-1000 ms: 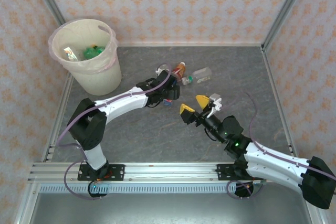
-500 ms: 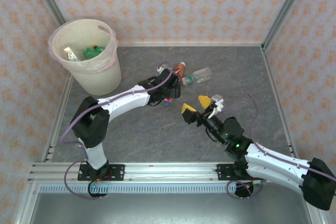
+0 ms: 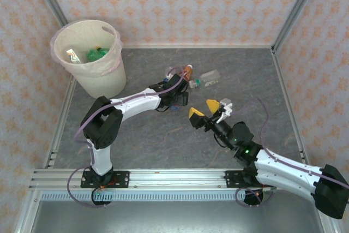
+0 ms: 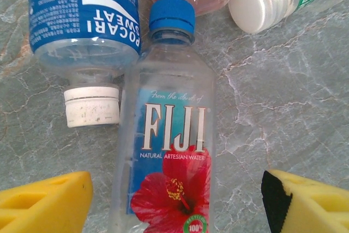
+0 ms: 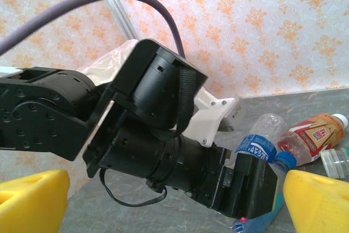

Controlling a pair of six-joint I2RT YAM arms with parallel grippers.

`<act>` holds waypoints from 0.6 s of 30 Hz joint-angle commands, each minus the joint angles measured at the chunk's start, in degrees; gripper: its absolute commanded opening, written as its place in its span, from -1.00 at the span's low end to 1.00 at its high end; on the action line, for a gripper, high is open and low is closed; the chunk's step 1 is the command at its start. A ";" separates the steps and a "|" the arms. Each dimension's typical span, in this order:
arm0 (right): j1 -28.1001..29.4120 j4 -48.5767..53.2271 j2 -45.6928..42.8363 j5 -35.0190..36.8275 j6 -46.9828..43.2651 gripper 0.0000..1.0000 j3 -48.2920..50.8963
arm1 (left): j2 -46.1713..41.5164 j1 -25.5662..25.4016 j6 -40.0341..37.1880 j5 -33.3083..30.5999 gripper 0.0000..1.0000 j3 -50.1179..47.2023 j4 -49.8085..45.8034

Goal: Put the plastic bottles in the bin

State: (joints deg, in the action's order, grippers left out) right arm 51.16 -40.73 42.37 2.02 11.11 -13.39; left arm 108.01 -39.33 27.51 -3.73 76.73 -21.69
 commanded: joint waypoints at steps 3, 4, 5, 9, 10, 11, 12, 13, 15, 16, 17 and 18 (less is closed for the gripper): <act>-0.27 -0.14 -1.26 0.97 -0.37 0.99 0.38 | 4.65 0.13 -1.68 -2.76 0.66 1.75 -2.56; -0.27 -0.14 -1.24 0.97 -0.38 0.99 0.33 | 5.03 0.13 -1.71 -2.77 0.66 1.82 -2.56; -0.27 -0.14 -1.24 0.90 -0.37 0.99 0.30 | 5.40 0.20 -1.73 -2.69 0.66 1.85 -2.47; -0.27 -0.14 -1.24 0.92 -0.29 0.99 0.38 | 6.72 0.51 -2.04 -1.77 0.64 2.32 -2.10; -0.27 -0.14 -1.24 0.88 -0.22 0.99 0.34 | 7.14 0.61 -2.04 -1.48 0.61 2.45 -2.13; -0.27 -0.14 -1.23 0.88 -0.26 1.00 0.37 | 7.51 0.73 -2.13 -1.15 0.58 2.68 -2.21; -0.27 -0.14 -1.15 0.92 -0.25 0.99 0.36 | 7.84 0.81 -2.11 -1.06 0.58 2.82 -2.30; -0.32 -0.12 -1.15 0.97 -0.28 0.99 0.38 | 7.97 0.89 -2.04 -1.10 0.58 2.90 -2.30; -0.27 -0.13 -1.06 0.97 -0.25 0.99 0.36 | 8.07 0.84 -1.94 -0.76 0.50 2.89 -2.13; -0.27 -0.14 -1.07 0.95 -0.20 0.99 0.33 | 8.05 0.85 -1.79 -0.58 0.47 2.90 -2.08; -0.27 -0.09 -1.06 0.88 -0.18 0.99 0.37 | 8.01 0.84 -1.68 -0.45 0.45 2.92 -2.03; -0.27 -0.14 -1.06 0.88 -0.15 0.99 0.32 | 7.89 0.84 -1.68 -0.31 0.39 2.90 -2.03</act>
State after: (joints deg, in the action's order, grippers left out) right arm 51.16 -40.73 41.91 2.02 11.14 -13.39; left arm 115.13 -39.22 26.46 -4.45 77.97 -22.72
